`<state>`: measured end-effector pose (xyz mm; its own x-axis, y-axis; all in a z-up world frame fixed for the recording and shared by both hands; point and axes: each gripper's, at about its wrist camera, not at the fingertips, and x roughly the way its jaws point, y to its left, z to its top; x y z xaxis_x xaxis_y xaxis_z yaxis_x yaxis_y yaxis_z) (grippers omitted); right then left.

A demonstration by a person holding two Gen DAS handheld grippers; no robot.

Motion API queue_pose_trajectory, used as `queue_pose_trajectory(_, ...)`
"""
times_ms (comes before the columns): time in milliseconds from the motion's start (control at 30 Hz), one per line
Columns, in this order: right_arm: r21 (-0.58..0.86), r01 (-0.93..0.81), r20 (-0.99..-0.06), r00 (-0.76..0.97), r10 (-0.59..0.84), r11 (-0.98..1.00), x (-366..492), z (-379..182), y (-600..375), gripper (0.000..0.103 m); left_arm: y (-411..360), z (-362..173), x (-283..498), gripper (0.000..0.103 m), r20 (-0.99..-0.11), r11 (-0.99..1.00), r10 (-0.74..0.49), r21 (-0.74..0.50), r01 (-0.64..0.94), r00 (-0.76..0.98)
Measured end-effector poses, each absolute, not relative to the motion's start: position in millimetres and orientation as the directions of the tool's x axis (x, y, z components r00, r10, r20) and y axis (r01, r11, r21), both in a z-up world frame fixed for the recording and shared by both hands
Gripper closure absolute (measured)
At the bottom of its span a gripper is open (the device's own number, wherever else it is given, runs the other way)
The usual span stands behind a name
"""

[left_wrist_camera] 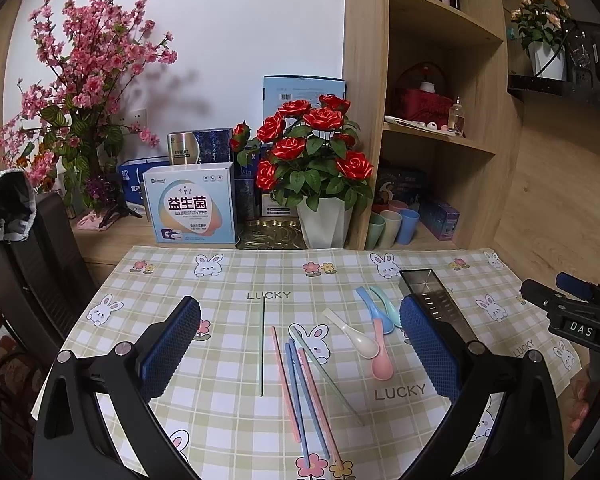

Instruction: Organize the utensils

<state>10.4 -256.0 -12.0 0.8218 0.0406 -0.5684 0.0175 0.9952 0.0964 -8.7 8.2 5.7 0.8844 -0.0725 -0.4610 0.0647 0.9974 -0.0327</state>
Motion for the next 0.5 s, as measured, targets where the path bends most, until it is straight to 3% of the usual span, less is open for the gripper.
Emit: queue_pose_trajectory(500, 0.097, 0.022, -0.567, 0.823, 0.037, 0.995, 11.9, -9.1, -260.3, 0.015, 9.8, 6.6, -8.8, 0.005, -0.459, 0.998, -0.07, -0.036, 0.06, 0.886)
